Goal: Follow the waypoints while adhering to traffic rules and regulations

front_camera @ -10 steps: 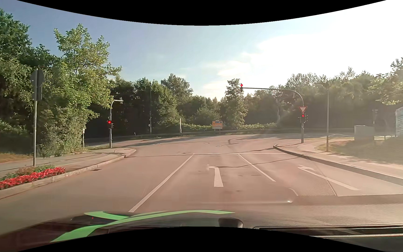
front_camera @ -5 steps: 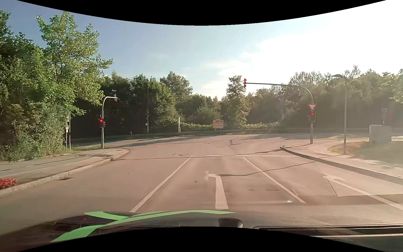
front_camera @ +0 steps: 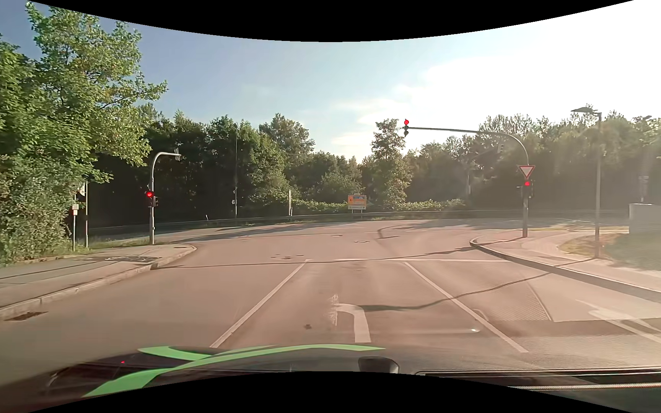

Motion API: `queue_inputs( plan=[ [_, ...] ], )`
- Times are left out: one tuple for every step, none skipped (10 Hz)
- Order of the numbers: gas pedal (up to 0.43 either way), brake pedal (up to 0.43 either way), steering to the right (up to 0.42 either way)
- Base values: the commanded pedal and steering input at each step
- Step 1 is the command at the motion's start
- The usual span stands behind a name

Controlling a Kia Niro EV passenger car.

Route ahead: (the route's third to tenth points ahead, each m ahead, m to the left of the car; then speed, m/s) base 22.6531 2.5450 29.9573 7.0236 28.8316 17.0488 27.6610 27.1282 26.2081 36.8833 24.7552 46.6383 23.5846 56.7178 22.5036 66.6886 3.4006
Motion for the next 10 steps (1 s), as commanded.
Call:
queue_inputs(
  plan=[
    [0.000, 0.183, 0.008],
    [0.000, 0.183, 0.008],
    [0.000, 0.183, 0.008],
    [0.000, 0.183, 0.008],
    [0.000, 0.177, 0.008],
    [0.000, 0.177, 0.007],
    [0.000, 0.177, 0.007],
    [0.000, 0.177, 0.006],
    [0.000, 0.165, 0.006],
    [0.000, 0.159, 0.006]
  ],
)
